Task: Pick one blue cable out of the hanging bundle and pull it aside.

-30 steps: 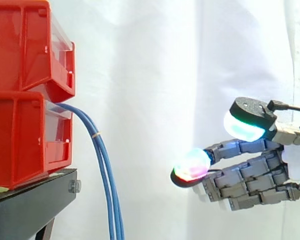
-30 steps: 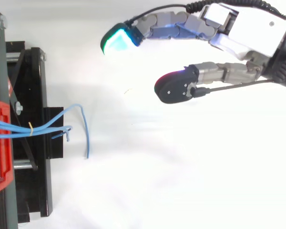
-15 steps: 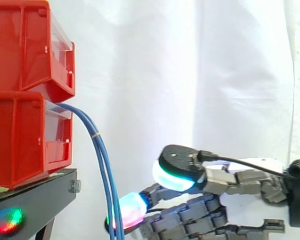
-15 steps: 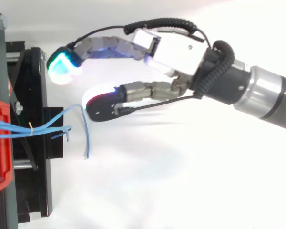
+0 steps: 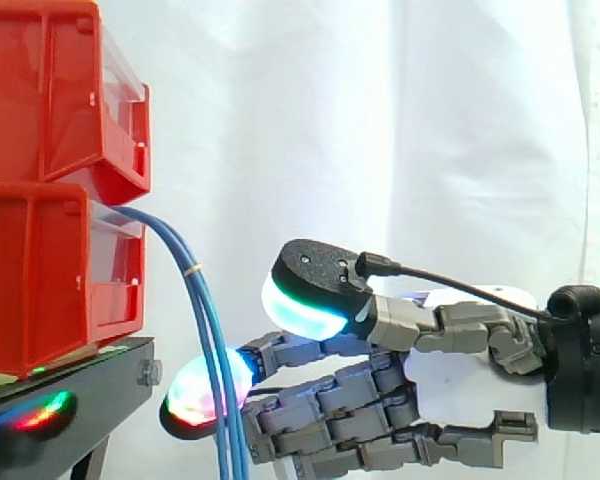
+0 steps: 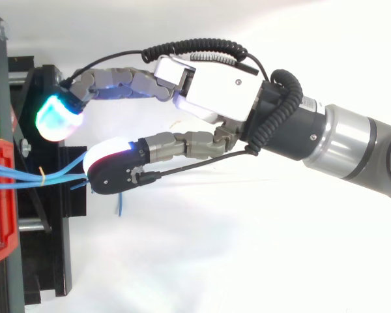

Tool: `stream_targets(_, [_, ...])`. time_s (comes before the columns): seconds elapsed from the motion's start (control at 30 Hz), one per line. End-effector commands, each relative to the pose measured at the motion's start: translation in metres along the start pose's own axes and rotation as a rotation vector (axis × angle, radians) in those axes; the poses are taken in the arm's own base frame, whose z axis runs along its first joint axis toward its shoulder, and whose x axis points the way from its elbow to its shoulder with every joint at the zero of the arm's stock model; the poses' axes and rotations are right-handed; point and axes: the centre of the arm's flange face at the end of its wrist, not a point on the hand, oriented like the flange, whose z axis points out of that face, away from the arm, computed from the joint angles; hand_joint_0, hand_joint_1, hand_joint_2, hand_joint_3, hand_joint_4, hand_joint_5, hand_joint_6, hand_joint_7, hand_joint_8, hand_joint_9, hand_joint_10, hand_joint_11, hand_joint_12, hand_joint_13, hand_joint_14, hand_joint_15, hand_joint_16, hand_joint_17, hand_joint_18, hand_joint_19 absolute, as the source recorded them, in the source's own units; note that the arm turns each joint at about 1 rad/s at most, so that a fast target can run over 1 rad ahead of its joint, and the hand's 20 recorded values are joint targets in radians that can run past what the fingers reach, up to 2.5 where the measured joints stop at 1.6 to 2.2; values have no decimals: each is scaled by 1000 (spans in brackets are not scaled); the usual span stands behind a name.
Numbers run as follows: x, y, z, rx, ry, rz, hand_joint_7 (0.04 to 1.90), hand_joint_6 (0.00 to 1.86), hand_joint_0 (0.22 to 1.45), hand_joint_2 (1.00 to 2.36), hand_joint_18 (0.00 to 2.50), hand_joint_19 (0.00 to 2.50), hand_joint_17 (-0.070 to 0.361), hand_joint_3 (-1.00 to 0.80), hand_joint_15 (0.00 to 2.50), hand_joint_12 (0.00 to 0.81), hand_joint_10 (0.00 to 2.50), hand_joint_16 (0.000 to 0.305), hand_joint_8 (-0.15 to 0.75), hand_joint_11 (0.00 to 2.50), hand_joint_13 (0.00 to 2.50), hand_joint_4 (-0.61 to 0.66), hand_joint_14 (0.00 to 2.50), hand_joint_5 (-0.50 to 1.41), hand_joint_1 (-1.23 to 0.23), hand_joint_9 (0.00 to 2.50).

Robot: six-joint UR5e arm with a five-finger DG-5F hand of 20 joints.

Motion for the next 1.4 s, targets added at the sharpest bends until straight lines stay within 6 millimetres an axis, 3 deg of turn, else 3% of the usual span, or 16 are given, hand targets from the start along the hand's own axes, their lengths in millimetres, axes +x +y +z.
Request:
stream_targets(0.0, [1,1,0,-2,2,13,805,502,495,1000,153,245,87,-500,81,238,2,39,213,69,255,232,3,-147,-521,511])
stream_targets(0.43, [14,8,-1,-30,23,22,916,502,496,1000,205,266,89,-500,98,237,3,39,220,88,297,269,4,-110,-535,564])
stream_targets(0.8, [37,19,-5,-73,49,35,872,503,497,1000,217,271,88,-500,100,238,2,39,220,78,305,263,4,-116,-541,572])
stream_targets(1.1, [41,-11,4,-90,34,79,856,502,499,1000,224,287,88,-500,112,237,3,39,218,97,327,261,4,-122,-537,577])
stream_targets(1.37, [35,-8,9,-129,18,102,854,502,499,1000,236,293,88,-500,121,234,3,39,219,94,345,262,5,-123,-536,585])
